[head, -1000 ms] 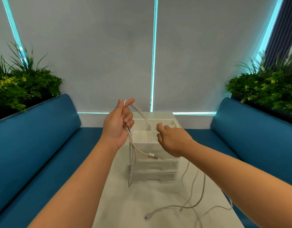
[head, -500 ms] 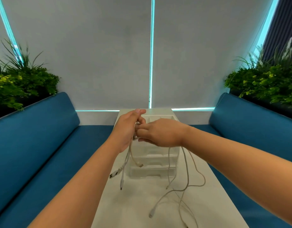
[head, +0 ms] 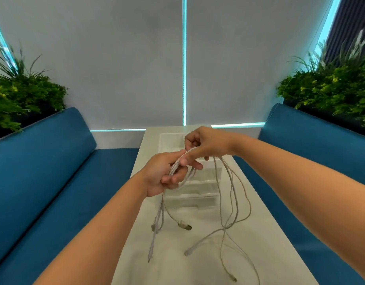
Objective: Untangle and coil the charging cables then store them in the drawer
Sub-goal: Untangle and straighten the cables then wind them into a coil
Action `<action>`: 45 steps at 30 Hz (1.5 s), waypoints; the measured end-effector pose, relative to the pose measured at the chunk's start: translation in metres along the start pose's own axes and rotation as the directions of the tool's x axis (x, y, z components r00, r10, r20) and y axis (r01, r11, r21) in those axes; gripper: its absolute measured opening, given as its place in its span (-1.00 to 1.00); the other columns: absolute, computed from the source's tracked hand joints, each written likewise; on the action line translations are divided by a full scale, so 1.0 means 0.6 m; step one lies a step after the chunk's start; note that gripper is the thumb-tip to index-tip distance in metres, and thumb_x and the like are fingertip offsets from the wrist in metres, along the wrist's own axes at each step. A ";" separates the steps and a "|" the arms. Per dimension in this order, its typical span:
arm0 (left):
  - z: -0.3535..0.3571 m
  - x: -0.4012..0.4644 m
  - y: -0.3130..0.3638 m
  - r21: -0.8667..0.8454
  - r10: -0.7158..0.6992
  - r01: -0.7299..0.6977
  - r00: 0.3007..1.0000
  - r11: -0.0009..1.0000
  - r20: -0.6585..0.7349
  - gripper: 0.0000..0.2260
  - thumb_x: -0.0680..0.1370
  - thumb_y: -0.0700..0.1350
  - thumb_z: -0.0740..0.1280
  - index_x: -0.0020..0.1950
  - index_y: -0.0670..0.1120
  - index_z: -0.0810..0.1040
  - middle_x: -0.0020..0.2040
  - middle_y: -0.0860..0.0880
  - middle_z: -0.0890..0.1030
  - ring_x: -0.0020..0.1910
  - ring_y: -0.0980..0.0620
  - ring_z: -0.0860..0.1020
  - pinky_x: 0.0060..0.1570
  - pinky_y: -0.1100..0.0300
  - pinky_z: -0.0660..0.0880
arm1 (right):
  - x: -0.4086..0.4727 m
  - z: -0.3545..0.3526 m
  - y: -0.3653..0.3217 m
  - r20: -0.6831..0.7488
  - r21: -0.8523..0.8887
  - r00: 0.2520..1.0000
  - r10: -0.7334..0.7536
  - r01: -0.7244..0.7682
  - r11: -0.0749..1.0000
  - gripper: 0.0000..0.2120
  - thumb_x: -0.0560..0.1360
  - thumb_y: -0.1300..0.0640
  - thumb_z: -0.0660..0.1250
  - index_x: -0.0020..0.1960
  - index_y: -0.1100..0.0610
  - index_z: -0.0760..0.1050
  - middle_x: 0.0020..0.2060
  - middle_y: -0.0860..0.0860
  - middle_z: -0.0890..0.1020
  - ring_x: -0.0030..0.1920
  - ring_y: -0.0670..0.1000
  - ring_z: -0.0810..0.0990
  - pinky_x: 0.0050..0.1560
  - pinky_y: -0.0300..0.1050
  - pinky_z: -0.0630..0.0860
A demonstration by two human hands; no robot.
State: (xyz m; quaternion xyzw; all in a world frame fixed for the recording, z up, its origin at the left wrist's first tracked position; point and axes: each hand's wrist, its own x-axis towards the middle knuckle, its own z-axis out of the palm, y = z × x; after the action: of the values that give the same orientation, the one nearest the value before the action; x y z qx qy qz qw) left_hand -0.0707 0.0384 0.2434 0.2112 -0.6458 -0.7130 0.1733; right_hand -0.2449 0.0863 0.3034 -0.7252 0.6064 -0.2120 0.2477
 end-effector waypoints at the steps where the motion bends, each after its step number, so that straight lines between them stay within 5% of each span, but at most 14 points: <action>1: -0.004 -0.002 -0.002 -0.026 -0.009 0.010 0.999 1.000 0.032 -0.48 0.63 0.08 0.09 0.15 -0.36 0.57 -0.58 -0.01 0.30 -0.64 0.14 0.08 -0.55 0.25 0.04 | -0.002 -0.002 0.005 0.039 0.085 0.999 0.001 -0.004 0.996 -0.78 0.40 0.03 0.52 -0.21 0.12 0.52 -0.39 -0.01 0.46 -0.34 -0.07 0.45 -0.24 -0.18 0.55; 4: -0.013 -0.010 -0.003 -0.105 -0.015 0.024 0.996 0.994 0.087 -0.49 0.57 0.12 0.11 0.06 -0.30 0.61 -0.60 0.02 0.24 -0.62 0.15 0.05 -0.56 0.27 0.02 | -0.008 -0.003 0.019 0.069 0.223 0.997 -0.023 0.007 0.975 -0.75 0.51 0.07 0.40 -0.02 0.28 0.55 -0.36 0.05 0.39 -0.36 -0.02 0.37 -0.23 -0.13 0.57; 9: -0.001 -0.017 0.008 -0.301 0.115 -0.088 0.991 0.949 0.073 -0.56 0.57 0.10 0.11 -0.14 -0.14 0.67 -0.58 0.07 0.15 -0.57 0.13 -0.01 -0.58 0.30 0.01 | -0.004 0.036 0.026 -0.173 0.327 0.984 -0.054 0.109 0.939 -0.48 0.53 -0.12 0.29 -0.06 0.41 0.46 -0.39 0.03 0.37 -0.35 -0.02 0.34 -0.29 -0.19 0.41; 12: 0.000 -0.019 0.010 -0.460 0.183 -0.148 0.983 0.876 0.033 -0.58 0.58 0.07 0.12 -0.12 -0.14 0.67 -0.51 0.06 0.07 -0.57 0.15 0.00 -0.59 0.32 0.04 | -0.006 0.074 0.042 -0.233 0.439 0.972 -0.004 0.109 0.892 -0.54 0.62 -0.09 0.14 0.01 0.33 0.50 -0.34 0.08 0.40 -0.36 -0.07 0.40 -0.24 -0.22 0.46; 16: -0.002 -0.020 -0.001 -0.528 0.208 -0.185 0.978 0.829 -0.017 -0.59 0.59 0.05 0.12 0.00 -0.19 0.66 -0.56 0.09 0.19 -0.56 0.15 0.01 -0.59 0.32 0.06 | -0.015 0.118 0.063 -0.225 0.488 0.973 0.047 0.071 0.870 -0.62 0.64 -0.11 0.01 -0.19 0.10 0.36 -0.42 -0.07 0.34 -0.43 -0.08 0.35 -0.25 -0.12 0.49; 24: -0.019 -0.040 0.000 -0.418 0.104 -0.120 0.993 0.900 -0.062 -0.69 0.59 0.05 0.15 -0.14 -0.13 0.53 -0.53 0.09 0.19 -0.54 0.14 0.01 -0.57 0.31 0.02 | -0.026 0.088 0.089 -0.518 -0.066 0.837 -0.174 0.164 0.984 -0.86 0.65 0.02 0.10 0.02 0.05 0.38 -0.23 -0.16 0.46 -0.25 -0.20 0.42 -0.20 -0.34 0.35; 26: -0.022 -0.037 0.008 -0.432 0.112 -0.138 0.990 0.891 -0.087 -0.71 0.61 0.05 0.13 -0.14 -0.12 0.46 -0.53 0.09 0.20 -0.55 0.14 0.01 -0.58 0.32 0.03 | -0.021 0.094 0.094 -0.491 -0.097 0.855 -0.168 0.138 0.986 -0.82 0.66 0.03 0.10 0.13 0.06 0.43 -0.16 -0.16 0.51 -0.17 -0.20 0.47 -0.12 -0.32 0.41; 29: -0.020 -0.028 0.013 -0.444 0.140 -0.186 0.981 0.876 -0.134 -0.67 0.66 0.04 0.08 -0.09 -0.14 0.47 -0.52 0.08 0.21 -0.61 0.18 0.09 -0.61 0.34 0.08 | -0.014 0.123 0.105 -0.395 -0.156 0.914 -0.087 0.027 0.987 -0.71 0.65 -0.09 0.05 0.15 0.03 0.45 -0.08 0.00 0.61 -0.10 0.03 0.57 -0.03 0.07 0.54; 32: -0.018 -0.022 0.008 -0.452 0.178 -0.251 0.964 0.856 -0.199 -0.63 0.68 0.03 0.06 0.06 -0.20 0.53 -0.49 0.08 0.22 -0.61 0.20 0.15 -0.60 0.34 0.11 | -0.018 0.143 0.102 -0.318 -0.142 0.947 -0.046 0.000 0.990 -0.61 0.61 -0.21 -0.03 0.19 -0.01 0.42 -0.16 0.00 0.61 -0.17 0.03 0.56 -0.04 0.12 0.55; 35: -0.020 -0.021 0.006 -0.494 0.213 -0.311 0.946 0.812 -0.244 -0.61 0.69 0.04 0.04 0.17 -0.21 0.52 -0.47 0.08 0.24 -0.60 0.18 0.16 -0.59 0.35 0.14 | -0.022 0.156 0.101 -0.252 0.079 0.966 0.053 -0.034 0.996 -0.60 0.63 -0.18 -0.04 0.22 -0.01 0.44 -0.30 -0.14 0.46 -0.29 -0.11 0.45 -0.07 -0.01 0.51; 40: -0.014 -0.019 0.003 -0.511 0.248 -0.392 0.912 0.765 -0.328 -0.59 0.70 0.03 0.03 0.27 -0.25 0.47 -0.45 0.07 0.25 -0.57 0.17 0.16 -0.56 0.34 0.17 | -0.017 0.171 0.098 -0.107 0.483 0.975 0.197 -0.122 0.867 -0.62 0.62 -0.18 0.06 -0.05 0.13 0.39 -0.32 0.00 0.39 -0.39 -0.06 0.45 -0.10 -0.02 0.56; 43: -0.017 -0.022 0.001 -0.492 0.253 -0.402 0.905 0.772 -0.342 -0.58 0.70 0.03 0.03 0.27 -0.25 0.48 -0.44 0.06 0.25 -0.56 0.16 0.16 -0.56 0.33 0.18 | -0.015 0.175 0.095 -0.268 0.347 0.948 0.170 -0.070 0.935 -0.64 0.63 -0.14 0.07 -0.12 0.14 0.36 -0.34 -0.03 0.41 -0.39 -0.07 0.39 -0.30 -0.16 0.47; 45: -0.019 -0.025 0.001 -0.483 0.257 -0.411 0.899 0.773 -0.354 -0.57 0.70 0.04 0.02 0.27 -0.25 0.49 -0.44 0.06 0.24 -0.55 0.16 0.15 -0.55 0.33 0.18 | -0.015 0.180 0.099 -0.314 0.173 0.944 0.101 -0.047 0.984 -0.67 0.64 -0.11 0.04 -0.06 0.14 0.35 -0.28 -0.04 0.46 -0.29 -0.05 0.40 -0.18 -0.12 0.40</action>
State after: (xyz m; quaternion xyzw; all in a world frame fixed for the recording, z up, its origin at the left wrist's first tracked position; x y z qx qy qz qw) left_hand -0.0520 0.0364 0.2444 0.1280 -0.4131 -0.7889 0.4366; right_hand -0.2271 0.0975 0.1815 -0.6348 0.6462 -0.3669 0.2119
